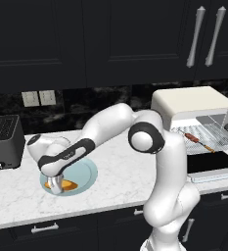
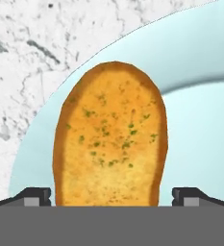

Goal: Pick up the kebab skewer and baguette bread, and place them inside the toaster oven. Close the toaster oven door and start by setting the timer.

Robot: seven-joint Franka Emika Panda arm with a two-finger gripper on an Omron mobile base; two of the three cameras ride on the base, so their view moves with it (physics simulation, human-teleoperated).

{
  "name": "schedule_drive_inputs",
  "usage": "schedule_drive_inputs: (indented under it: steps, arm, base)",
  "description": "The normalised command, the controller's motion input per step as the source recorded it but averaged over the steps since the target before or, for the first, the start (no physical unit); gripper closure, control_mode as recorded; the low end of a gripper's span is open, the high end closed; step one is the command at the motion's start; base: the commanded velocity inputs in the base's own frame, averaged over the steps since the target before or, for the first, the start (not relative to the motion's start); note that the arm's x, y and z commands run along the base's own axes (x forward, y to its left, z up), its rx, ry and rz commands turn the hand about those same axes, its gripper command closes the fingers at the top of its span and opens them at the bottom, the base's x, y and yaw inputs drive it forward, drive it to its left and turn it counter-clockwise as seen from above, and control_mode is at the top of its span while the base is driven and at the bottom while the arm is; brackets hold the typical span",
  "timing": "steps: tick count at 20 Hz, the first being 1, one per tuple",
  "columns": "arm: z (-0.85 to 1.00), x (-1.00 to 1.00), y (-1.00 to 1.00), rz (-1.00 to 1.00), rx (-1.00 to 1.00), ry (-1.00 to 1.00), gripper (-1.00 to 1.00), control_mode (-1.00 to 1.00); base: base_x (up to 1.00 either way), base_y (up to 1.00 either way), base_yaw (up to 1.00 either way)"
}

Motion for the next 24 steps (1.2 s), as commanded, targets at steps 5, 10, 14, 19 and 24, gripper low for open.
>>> schedule_drive_inputs:
  steps: [5, 10, 14, 19, 24]
  arm:
    - [-0.13, 0.0, -0.24, 0.11, 0.0, 0.0, 1.0, -1.0]
    - [-0.15, 0.0, -0.19, 0.12, 0.0, -0.01, 1.0, -1.0]
    - [-0.13, 0.0, -0.21, 0.12, 0.0, -0.04, 1.0, -1.0]
    - [0.1, -0.14, -0.4, 0.06, 0.0, -0.07, 1.0, -1.0]
    - [0.64, -0.4, -0.66, 0.0, 0.03, -0.07, 1.0, -1.0]
  base:
    - [0.0, 0.0, 0.0]
    - [0.0, 0.0, 0.0]
    - [0.0, 0.0, 0.0]
    - [0.0, 0.0, 0.0]
    - [0.0, 0.0, 0.0]
